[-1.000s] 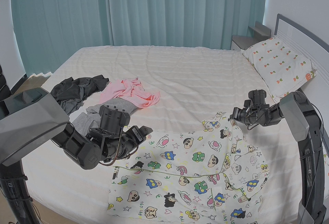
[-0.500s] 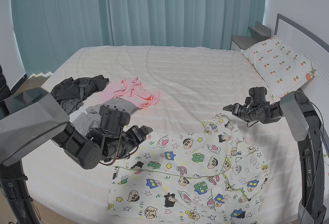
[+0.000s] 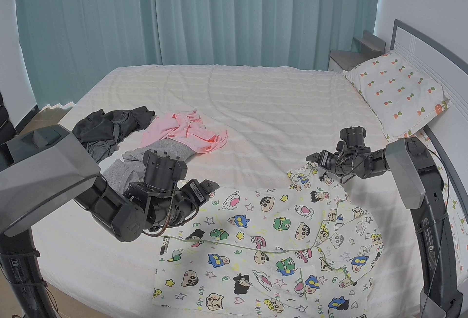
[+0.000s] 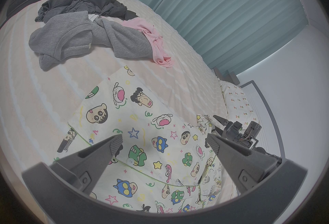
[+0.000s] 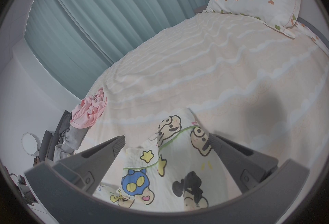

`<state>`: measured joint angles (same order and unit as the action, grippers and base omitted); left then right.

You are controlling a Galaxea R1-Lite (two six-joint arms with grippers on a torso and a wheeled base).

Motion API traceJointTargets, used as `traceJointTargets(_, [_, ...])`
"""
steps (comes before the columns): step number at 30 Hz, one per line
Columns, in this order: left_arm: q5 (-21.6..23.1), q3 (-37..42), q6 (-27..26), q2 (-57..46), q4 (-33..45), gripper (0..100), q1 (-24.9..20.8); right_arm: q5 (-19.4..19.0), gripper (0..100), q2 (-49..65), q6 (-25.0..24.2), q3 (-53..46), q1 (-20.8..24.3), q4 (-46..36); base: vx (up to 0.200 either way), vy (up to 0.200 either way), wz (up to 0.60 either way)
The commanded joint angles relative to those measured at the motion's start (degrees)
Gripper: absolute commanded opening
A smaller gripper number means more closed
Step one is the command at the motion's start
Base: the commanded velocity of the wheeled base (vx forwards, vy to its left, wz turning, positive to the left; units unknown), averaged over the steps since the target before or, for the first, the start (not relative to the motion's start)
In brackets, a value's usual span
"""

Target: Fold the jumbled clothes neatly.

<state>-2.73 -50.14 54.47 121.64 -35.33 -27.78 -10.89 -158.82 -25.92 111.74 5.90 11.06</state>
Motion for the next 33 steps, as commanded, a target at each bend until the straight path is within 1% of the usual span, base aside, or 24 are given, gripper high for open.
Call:
traceJointTargets(1, [-0.1,0.0,0.0,0.1,0.0,100,-0.1,0.0,100,-1.7,0.2,1.6,0.5,-0.9,0.0,0.0,0.0])
traceJointTargets(2, [-0.2,0.0,0.0,0.1,0.0,100,0.0,0.0,0,-2.2,0.2,2.9,0.7,-1.7,0.0,0.0,0.0])
traceJointTargets(6, [-0.3,0.2,0.0,0.1,0.0,100,0.0,0.0,0,-2.8,0.3,2.9,1.0,-4.5,0.0,0.0,0.0])
traceJointTargets(16, [-0.4,0.2,-0.1,0.1,0.0,100,0.0,0.6,0,-2.3,-0.5,2.9,-0.3,-3.6,0.0,0.0,0.0])
traceJointTargets(18, [-0.4,0.2,-0.1,0.0,0.0,100,0.0,1.1,0,-1.5,-1.8,2.9,-0.5,-1.6,0.0,0.0,0.0])
traceJointTargets(21, [-0.4,0.2,0.0,0.1,0.0,100,0.0,1.6,0,-1.1,-5.4,2.9,-0.5,3.3,0.0,0.0,0.0])
traceJointTargets(29, [-0.4,0.2,-0.1,0.1,0.0,100,-0.1,3.0,0,-1.9,-5.7,2.9,-1.1,4.5,0.0,0.0,0.0])
traceJointTargets(33, [-0.5,0.2,0.0,0.0,0.0,100,-0.1,4.8,0,-3.1,-5.8,2.9,-1.7,4.4,0.0,0.0,0.0])
